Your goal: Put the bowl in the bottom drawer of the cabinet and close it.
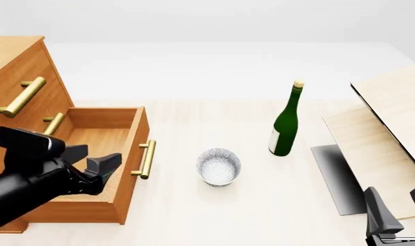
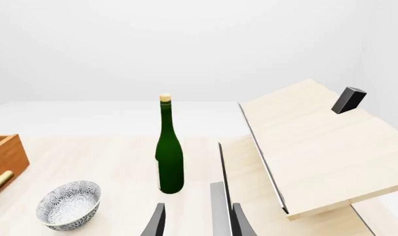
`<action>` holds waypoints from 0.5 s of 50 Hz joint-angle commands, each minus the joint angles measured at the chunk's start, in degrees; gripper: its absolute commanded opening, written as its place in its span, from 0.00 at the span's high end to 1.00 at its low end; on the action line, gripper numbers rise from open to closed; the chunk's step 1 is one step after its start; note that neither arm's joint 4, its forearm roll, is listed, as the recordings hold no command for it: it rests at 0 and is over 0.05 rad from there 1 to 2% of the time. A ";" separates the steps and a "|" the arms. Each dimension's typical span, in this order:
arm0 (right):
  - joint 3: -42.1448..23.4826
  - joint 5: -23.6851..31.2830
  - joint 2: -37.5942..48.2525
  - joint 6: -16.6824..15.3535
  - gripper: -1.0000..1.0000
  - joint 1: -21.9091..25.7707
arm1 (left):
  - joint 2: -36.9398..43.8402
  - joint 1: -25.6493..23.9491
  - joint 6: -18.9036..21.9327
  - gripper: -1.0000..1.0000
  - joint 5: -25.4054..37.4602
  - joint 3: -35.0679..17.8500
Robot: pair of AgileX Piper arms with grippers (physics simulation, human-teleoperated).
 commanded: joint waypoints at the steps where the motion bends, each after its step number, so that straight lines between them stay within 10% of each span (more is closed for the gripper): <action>1: 0.00 0.00 0.00 0.00 0.00 0.00 | 0.13 -0.93 0.20 0.00 2.49 -3.88; 25: 0.00 0.00 0.00 0.00 0.00 0.00 | 8.57 -6.72 -5.96 0.00 6.21 -15.57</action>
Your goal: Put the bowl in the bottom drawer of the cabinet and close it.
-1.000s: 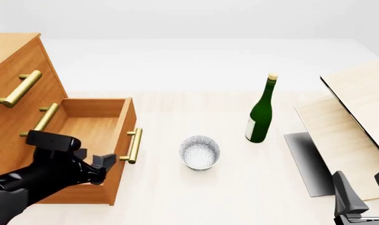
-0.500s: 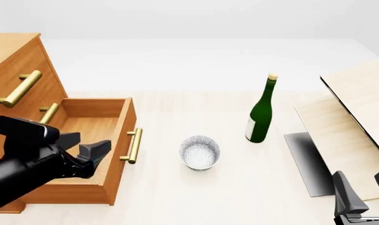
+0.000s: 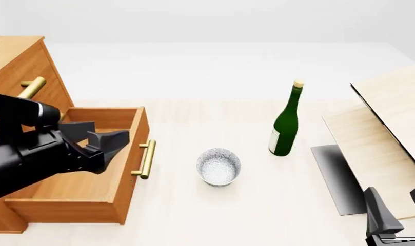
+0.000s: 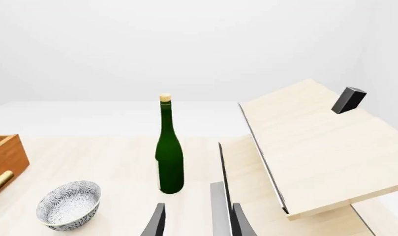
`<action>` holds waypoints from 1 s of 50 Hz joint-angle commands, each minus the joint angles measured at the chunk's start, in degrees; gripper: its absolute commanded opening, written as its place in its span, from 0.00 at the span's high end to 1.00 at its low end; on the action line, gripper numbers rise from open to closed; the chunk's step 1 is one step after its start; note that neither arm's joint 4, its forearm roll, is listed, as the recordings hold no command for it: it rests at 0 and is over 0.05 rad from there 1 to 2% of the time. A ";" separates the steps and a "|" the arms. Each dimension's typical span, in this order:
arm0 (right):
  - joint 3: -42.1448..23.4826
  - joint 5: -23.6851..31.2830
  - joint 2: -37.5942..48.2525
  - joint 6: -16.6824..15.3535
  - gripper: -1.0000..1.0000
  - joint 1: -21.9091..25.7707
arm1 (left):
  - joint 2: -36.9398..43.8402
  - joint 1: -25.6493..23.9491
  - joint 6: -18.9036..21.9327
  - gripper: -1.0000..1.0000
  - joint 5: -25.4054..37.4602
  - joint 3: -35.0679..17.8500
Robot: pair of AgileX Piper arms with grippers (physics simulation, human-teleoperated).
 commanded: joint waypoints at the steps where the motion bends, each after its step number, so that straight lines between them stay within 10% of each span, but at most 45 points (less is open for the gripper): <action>1: 0.00 0.00 0.00 0.00 0.00 0.00 | 6.48 -1.49 -2.81 0.00 0.13 -5.22; 25: 0.00 0.00 0.00 0.00 0.00 0.00 | 14.08 -1.97 -6.05 0.00 -0.54 -15.08; 50: 0.00 0.00 0.00 0.00 0.00 0.00 | 26.47 0.60 -15.23 0.00 -15.74 -8.31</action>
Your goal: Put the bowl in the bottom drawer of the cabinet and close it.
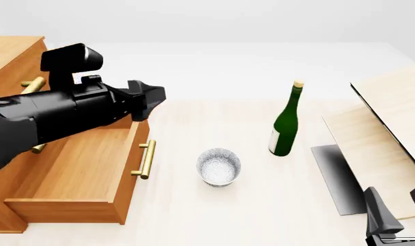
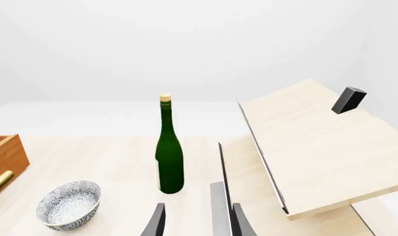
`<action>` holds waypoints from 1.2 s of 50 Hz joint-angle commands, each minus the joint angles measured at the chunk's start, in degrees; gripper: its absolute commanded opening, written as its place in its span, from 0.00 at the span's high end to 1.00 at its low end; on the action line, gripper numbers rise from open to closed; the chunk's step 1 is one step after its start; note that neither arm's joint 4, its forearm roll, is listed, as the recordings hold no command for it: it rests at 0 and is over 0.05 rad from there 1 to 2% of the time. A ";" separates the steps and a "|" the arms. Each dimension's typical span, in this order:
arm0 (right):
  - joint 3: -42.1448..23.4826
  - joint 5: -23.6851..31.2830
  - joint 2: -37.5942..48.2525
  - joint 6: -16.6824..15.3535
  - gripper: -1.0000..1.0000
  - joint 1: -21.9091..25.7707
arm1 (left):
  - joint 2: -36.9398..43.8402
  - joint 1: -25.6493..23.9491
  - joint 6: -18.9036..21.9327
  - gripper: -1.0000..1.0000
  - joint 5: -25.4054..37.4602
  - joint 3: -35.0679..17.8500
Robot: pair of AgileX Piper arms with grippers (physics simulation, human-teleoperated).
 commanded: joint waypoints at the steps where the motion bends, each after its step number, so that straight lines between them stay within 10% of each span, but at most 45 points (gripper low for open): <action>1: 0.00 0.00 0.00 0.00 0.00 0.00 | 11.11 3.88 -5.10 0.00 -11.45 5.51; 60: 0.00 0.00 0.00 0.00 0.00 0.00 | 33.20 2.41 -11.41 0.00 -30.04 9.29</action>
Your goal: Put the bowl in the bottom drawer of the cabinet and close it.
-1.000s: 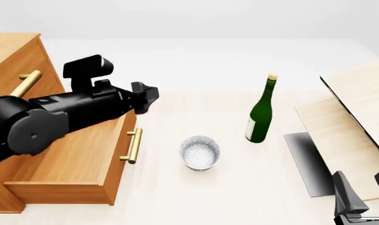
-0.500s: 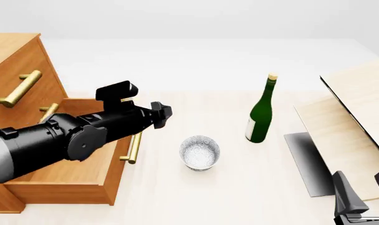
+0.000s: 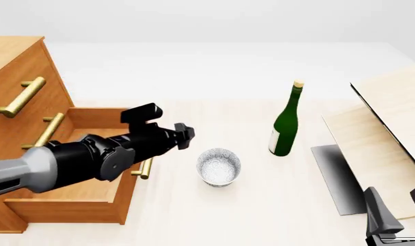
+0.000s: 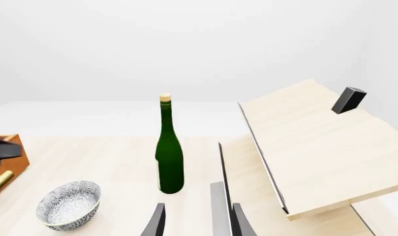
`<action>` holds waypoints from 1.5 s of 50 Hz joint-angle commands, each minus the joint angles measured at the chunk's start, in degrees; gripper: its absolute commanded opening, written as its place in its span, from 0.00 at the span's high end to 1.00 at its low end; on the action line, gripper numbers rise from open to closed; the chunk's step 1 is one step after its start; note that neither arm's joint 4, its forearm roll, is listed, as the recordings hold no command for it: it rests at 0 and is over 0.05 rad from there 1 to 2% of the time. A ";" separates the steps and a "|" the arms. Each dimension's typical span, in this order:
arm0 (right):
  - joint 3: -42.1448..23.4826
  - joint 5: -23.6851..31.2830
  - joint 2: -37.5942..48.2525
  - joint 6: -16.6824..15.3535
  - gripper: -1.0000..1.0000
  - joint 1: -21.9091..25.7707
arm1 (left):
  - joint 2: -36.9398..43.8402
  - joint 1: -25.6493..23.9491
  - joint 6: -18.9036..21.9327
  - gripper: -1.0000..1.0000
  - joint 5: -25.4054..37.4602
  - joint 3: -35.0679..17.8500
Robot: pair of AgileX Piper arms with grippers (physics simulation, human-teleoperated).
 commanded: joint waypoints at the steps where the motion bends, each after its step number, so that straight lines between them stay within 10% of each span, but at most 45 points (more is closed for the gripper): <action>1: 0.00 0.00 0.00 0.00 0.00 0.00 | 6.07 1.03 -0.59 0.00 -3.82 0.57; 75: 0.00 0.00 0.00 0.00 0.00 0.00 | 21.82 -4.12 -3.41 0.00 -12.40 -1.01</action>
